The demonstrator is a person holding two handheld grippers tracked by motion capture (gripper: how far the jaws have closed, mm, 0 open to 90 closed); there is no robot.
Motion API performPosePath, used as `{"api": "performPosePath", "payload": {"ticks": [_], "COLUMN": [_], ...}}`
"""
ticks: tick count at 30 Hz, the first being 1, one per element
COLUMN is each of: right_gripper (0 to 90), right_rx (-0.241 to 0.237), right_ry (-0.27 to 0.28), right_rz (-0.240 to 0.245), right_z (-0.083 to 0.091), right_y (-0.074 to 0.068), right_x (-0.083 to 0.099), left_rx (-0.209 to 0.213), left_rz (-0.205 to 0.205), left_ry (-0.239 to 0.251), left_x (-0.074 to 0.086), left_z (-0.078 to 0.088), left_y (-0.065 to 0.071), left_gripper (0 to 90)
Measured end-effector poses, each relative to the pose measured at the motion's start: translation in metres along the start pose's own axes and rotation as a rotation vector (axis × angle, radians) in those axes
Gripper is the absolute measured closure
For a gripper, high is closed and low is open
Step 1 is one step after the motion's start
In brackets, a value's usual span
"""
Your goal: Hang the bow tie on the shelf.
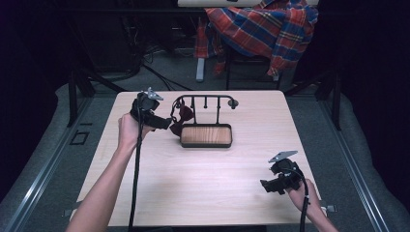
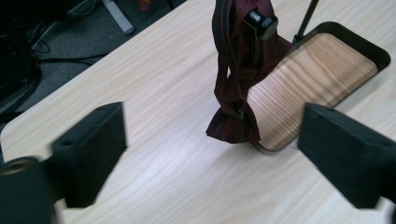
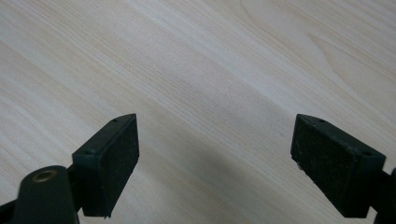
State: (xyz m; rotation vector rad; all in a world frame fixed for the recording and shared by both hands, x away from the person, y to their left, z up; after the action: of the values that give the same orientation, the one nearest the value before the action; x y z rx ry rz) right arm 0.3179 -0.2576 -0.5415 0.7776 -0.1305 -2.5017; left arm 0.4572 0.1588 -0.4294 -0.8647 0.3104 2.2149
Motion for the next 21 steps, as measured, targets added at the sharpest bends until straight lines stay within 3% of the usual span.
{"api": "performPosePath", "payload": {"ticks": [3,6,12,13,17,20,21], "right_gripper": [15.0,15.0,15.0,15.0,15.0,15.0,15.0], "right_rx": [0.001,0.000,-0.002,-0.001,-0.001,-0.008,0.004], "right_ry": [-0.001,-0.002,0.003,-0.012,-0.020,-0.015,-0.020], "right_rz": [0.002,0.006,0.007,0.014,0.020,0.016,0.023], "right_z": [0.000,0.000,0.001,0.001,-0.001,-0.002,-0.002], "right_y": [0.000,0.000,-0.001,-0.001,-0.002,-0.004,-0.004], "right_x": [0.000,0.000,0.000,0.000,0.000,-0.001,-0.001], "left_rx": [-0.002,0.013,0.057,0.062,0.090,0.098,0.084], "left_rz": [-0.013,-0.011,-0.051,-0.064,-0.054,-0.047,-0.046], "left_ry": [-0.003,0.000,0.017,0.006,-0.006,-0.046,-0.074], "left_x": [0.005,0.010,0.036,0.047,0.063,0.079,0.088], "left_z": [0.009,0.014,0.029,0.032,0.033,0.031,0.029], "left_y": [0.002,0.004,0.017,0.021,0.025,0.031,0.035], "left_gripper": [0.3,0.2,0.0,0.0,0.0,0.0,0.0]}}
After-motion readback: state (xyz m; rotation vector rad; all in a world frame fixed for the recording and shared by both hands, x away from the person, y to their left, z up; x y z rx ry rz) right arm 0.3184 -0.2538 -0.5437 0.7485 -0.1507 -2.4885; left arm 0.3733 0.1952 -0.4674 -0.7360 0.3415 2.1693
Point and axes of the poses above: each handheld gripper's, and its own axes: z roughly backward along the jaws, x roughly out of its underside, y roughly to its right, the point moved 2 cm from there along -z, roughly forward along the jaws, and after that the axes turned 11 degrees about x, right-handed, at the moved point
